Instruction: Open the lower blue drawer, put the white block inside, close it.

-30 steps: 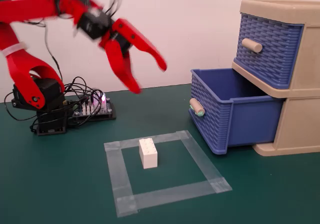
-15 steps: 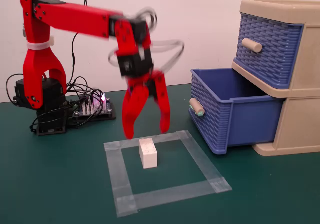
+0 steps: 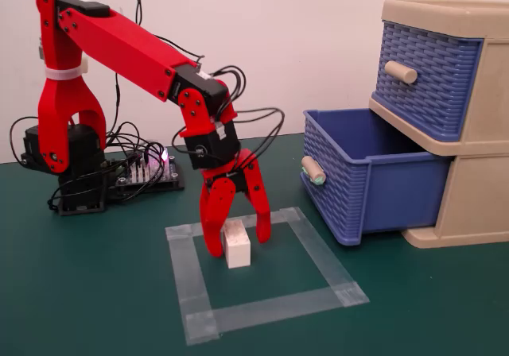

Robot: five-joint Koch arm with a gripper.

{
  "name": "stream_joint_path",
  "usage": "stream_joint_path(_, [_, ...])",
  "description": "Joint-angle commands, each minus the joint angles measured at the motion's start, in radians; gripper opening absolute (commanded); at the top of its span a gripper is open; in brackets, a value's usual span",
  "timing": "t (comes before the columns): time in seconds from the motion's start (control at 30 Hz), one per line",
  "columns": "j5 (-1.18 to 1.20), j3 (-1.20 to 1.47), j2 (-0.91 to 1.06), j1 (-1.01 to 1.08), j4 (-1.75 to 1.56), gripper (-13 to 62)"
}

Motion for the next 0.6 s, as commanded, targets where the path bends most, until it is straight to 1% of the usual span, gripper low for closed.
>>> stream_joint_path(0.0, [-0.032, -0.009, 0.025, -0.008, 0.034, -1.8])
stream_joint_path(0.03, [-0.032, -0.009, 0.034, -0.002, 0.052, -7.6])
stream_joint_path(0.13, [-0.034, -0.011, 0.107, 0.025, 0.112, -8.0])
stream_joint_path(0.27, [-0.034, -0.018, 0.360, 0.072, 0.202, -8.1])
stream_joint_path(0.37, [0.009, -0.092, 0.512, 0.078, 0.229, -8.1])
stream_joint_path(0.4, [0.064, -0.124, 0.534, 0.069, 0.232, -8.1])
stream_joint_path(0.47, [0.255, -0.219, 0.532, 0.015, 0.218, -8.1])
stream_joint_path(0.5, [0.334, -0.270, 0.508, -0.048, 0.212, -8.1])
stream_joint_path(0.57, [0.474, -0.413, 0.399, -0.241, 0.190, -8.1])
